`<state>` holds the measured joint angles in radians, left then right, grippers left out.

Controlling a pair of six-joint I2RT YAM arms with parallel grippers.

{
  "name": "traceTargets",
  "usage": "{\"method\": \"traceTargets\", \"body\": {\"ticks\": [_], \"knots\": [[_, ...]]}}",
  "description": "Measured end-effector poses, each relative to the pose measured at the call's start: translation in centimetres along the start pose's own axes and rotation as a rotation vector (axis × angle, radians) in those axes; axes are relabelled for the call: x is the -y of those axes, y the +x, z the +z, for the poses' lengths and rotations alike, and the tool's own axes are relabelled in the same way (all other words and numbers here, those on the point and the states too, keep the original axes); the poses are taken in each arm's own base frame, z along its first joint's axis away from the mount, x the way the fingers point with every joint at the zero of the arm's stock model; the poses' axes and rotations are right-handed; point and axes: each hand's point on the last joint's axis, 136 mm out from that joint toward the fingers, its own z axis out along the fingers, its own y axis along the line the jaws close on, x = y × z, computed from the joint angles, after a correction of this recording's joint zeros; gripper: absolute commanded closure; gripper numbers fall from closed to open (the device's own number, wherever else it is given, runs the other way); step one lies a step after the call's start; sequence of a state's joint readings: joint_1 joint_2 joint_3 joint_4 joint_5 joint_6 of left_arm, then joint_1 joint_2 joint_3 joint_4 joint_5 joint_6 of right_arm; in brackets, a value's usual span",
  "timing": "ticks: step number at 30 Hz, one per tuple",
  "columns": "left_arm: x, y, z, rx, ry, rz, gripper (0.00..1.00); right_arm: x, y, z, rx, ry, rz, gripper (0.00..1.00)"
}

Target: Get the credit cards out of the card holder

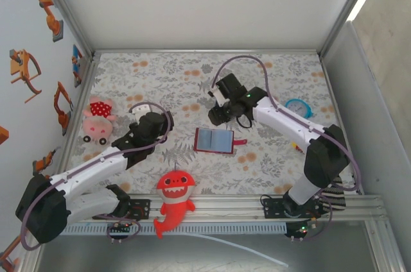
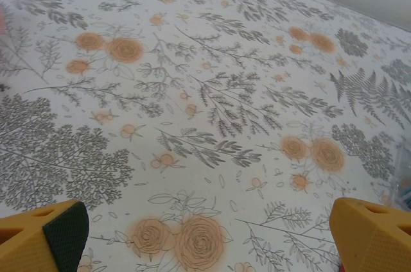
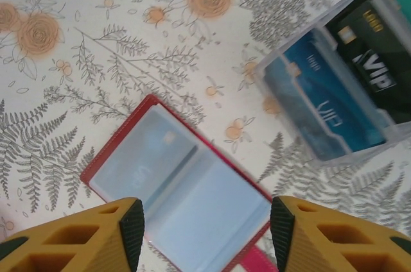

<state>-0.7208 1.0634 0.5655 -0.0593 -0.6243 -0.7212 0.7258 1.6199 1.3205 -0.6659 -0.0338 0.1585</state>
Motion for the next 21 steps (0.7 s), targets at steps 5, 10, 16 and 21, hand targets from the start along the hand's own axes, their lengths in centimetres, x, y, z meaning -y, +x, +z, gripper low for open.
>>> {"method": "traceTargets", "body": {"ticks": [5, 10, 16, 21], "knots": [[-2.4, -0.3, -0.3, 0.028, -0.052, -0.076, 0.03, -2.4, 2.4, 2.2, -0.066, 0.045, 0.041, 0.45], [-4.3, -0.4, -0.9, 0.052, -0.092, -0.127, 0.03, -4.7, 4.1, 4.7, -0.12, 0.058, 0.076, 0.46], [-5.7, -0.9, -1.4, 0.079, -0.132, -0.162, 0.03, -6.6, 5.6, 7.4, -0.168, 0.056, 0.113, 0.47], [-6.2, -0.8, -1.6, 0.077, -0.15, -0.16, 0.03, -7.1, 6.6, 9.0, -0.207, 0.066, 0.135, 0.48]]}}
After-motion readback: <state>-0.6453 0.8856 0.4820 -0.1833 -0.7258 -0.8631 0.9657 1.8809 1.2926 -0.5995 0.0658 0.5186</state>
